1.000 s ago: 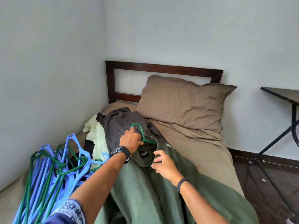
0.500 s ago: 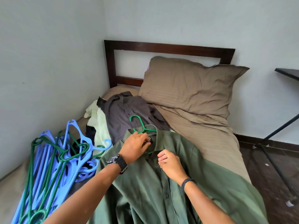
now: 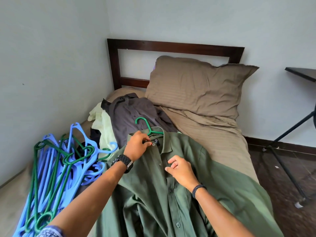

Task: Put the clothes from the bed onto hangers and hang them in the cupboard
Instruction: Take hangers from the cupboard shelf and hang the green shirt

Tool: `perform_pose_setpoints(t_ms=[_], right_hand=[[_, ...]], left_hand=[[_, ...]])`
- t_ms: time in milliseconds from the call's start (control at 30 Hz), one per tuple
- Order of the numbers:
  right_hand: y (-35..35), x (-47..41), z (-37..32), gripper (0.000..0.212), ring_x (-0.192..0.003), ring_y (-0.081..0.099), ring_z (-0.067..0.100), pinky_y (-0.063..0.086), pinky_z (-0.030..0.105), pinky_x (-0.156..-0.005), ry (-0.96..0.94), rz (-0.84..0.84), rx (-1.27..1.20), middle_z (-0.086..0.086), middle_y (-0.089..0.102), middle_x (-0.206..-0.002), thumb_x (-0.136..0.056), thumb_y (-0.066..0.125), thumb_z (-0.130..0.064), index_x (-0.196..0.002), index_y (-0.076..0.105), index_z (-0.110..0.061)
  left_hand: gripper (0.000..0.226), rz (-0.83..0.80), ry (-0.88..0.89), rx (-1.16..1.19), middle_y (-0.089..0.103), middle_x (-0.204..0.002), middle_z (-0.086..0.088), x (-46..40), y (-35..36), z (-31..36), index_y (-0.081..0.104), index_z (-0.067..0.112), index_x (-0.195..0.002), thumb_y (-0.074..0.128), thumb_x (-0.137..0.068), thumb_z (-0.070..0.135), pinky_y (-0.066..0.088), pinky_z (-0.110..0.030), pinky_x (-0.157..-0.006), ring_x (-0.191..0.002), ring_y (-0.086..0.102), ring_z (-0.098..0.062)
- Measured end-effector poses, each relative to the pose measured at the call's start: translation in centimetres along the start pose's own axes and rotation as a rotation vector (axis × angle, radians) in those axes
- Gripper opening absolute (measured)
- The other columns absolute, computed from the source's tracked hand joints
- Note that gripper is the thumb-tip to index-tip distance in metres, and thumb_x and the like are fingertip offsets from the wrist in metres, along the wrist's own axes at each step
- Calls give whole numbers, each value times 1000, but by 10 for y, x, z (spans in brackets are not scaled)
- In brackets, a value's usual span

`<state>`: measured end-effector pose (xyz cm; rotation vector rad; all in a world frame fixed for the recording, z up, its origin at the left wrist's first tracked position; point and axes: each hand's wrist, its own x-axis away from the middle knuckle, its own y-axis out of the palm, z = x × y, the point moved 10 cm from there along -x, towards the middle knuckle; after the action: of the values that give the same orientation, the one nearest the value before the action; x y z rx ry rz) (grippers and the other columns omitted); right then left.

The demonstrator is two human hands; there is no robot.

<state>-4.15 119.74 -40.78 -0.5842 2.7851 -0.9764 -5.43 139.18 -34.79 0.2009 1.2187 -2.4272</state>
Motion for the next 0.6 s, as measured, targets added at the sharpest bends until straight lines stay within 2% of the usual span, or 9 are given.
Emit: perform_pose_setpoints(t_ms=[100, 167, 233, 267, 367, 433, 533, 600], right_hand=[[-1, 6, -1, 24, -67, 51, 9, 37, 6, -57, -3, 14, 59, -7, 50, -69, -76, 77, -23, -85, 56, -20], [5, 12, 0, 29, -69, 48, 10, 36, 8, -58, -3, 2, 89, -6, 47, -72, -74, 79, -25, -83, 52, -20], [11, 16, 1, 33, -73, 47, 12, 36, 13, -60, -12, -8, 122, -8, 44, -75, -72, 80, -26, -84, 50, -19], [14, 18, 1, 33, -76, 47, 13, 37, 17, -63, -17, -15, 144, -9, 43, -76, -73, 80, -26, -85, 50, -19], [20, 19, 3, 27, -88, 50, 17, 42, 27, -79, -10, -40, 207, -7, 47, -84, -78, 73, -19, -98, 55, -14], [18, 19, 5, 23, -99, 54, 20, 43, 27, -84, 11, -26, 210, -2, 54, -90, -82, 65, -14, -103, 57, -11], [15, 19, 5, 20, -98, 59, 22, 44, 28, -81, 7, 11, 221, 6, 66, -94, -83, 58, -11, -102, 60, -11], [15, 20, 3, 22, -96, 61, 23, 46, 28, -80, -16, 22, 246, 8, 68, -96, -83, 55, -9, -104, 62, -11]], left_hand=[[21, -55, -14, -248, 48, -107, -10, 13, 17, 0, 59, 9, -102, 67, -84, 17, 46, -39, -82, -95, 54, -29], [18, 42, 118, -392, 52, -99, -11, 25, 15, 20, 59, 10, -95, 68, -79, 10, 48, -41, -72, -87, 54, -32], [10, 124, 254, -385, 53, -86, -7, 44, 14, 44, 59, 12, -84, 64, -76, 9, 48, -39, -62, -75, 52, -29], [5, 104, 261, -293, 54, -85, -7, 54, 19, 49, 59, 11, -84, 60, -79, 9, 48, -39, -62, -74, 52, -29], [6, 10, 71, -47, 57, -90, -7, 80, 38, 37, 61, 7, -92, 58, -87, 8, 46, -34, -71, -81, 58, -26], [7, 2, -43, 9, 58, -90, -5, 94, 47, 23, 63, 6, -93, 63, -86, 8, 44, -27, -73, -85, 59, -24], [8, 36, -141, 43, 54, -89, 1, 103, 53, 11, 67, 7, -93, 64, -87, 10, 39, -19, -73, -86, 59, -20], [9, 25, -158, 36, 52, -91, 1, 103, 57, 11, 67, 7, -94, 63, -88, 11, 37, -16, -73, -85, 58, -18]])
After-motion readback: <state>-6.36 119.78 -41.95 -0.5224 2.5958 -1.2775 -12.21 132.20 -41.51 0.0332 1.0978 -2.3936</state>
